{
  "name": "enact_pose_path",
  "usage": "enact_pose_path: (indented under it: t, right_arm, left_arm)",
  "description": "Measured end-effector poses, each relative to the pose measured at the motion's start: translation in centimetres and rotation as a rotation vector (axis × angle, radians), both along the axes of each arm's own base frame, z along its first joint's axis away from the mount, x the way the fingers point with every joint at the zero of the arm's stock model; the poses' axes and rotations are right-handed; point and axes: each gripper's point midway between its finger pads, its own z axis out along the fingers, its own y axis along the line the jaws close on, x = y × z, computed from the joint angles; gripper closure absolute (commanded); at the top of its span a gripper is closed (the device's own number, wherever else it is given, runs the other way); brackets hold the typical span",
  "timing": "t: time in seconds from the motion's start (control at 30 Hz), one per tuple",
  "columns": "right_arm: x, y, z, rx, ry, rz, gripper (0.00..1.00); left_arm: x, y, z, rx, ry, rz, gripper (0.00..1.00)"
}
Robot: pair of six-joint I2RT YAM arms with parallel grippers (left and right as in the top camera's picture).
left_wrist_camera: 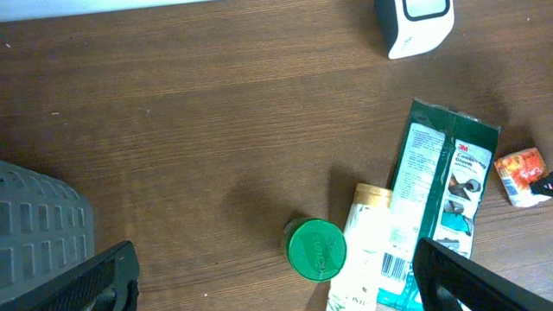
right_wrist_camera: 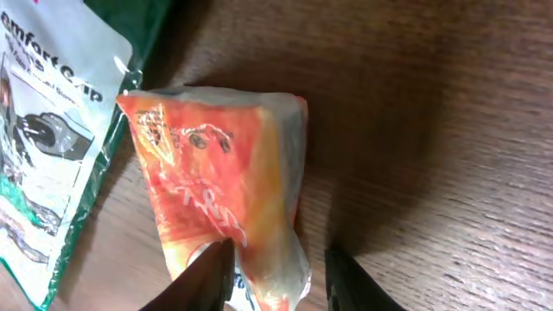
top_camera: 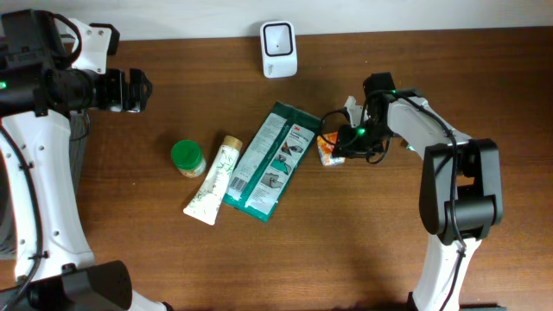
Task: Scan the item barcode
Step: 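Lift the orange pack off the table with the right gripper, then hold the orange pack in front of the white scanner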
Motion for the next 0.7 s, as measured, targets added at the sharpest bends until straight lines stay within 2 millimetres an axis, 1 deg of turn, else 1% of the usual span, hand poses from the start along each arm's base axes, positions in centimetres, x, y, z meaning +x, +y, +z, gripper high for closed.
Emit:
enact_pose_path:
  t: [0.07, 0.23, 0.3, 0.33, 0.37, 0.43, 0.47, 0.53, 0.6, 0.63, 0.7]
  right_arm:
    - [0.1, 0.2, -0.1, 0.011, -0.001, -0.009, 0.96]
    - [0.2, 0.6, 0.2, 0.040, 0.001, -0.021, 0.96]
    - [0.0, 1.1, 0.8, 0.093, 0.008, -0.026, 0.96]
    - [-0.2, 1.4, 1.7, 0.135, 0.006, -0.029, 0.96]
    - [-0.2, 1.6, 3.2, 0.177, -0.011, -0.036, 0.96]
    - [0.1, 1.7, 6.9, 0.258, -0.070, -0.046, 0.96]
    - [0.4, 1.5, 11.6, 0.343, -0.162, -0.051, 0.96]
    - [-0.2, 1.3, 17.0, 0.453, -0.256, -0.047, 0.96]
    - [-1.1, 1.4, 21.2, 0.585, -0.317, -0.028, 0.96]
    - [-1.6, 1.7, 23.0, 0.676, -0.326, -0.011, 0.96]
    - [-2.4, 2.1, 25.1, 0.814, -0.329, 0.025, 0.96]
  left_arm:
    - [0.0, 0.0, 0.0, 0.000, 0.000, 0.000, 0.01]
    - [0.0, 0.0, 0.0, 0.000, 0.000, 0.000, 0.01]
    - [0.0, 0.0, 0.0, 0.000, 0.000, 0.000, 0.01]
    - [0.0, 0.0, 0.0, 0.000, 0.000, 0.000, 0.01]
    - [0.0, 0.0, 0.0, 0.000, 0.000, 0.000, 0.01]
    - [0.0, 0.0, 0.0, 0.000, 0.001, 0.000, 0.01]
    - [0.0, 0.0, 0.0, 0.000, 0.002, 0.000, 0.01]
    - [-0.1, 0.0, 0.0, -0.001, 0.003, 0.000, 0.01]
    - [-0.1, 0.0, 0.0, -0.001, 0.003, 0.000, 0.01]
    - [-0.1, 0.0, 0.0, -0.001, 0.003, 0.000, 0.01]
    - [-0.1, 0.0, 0.0, -0.001, 0.003, 0.000, 0.01]
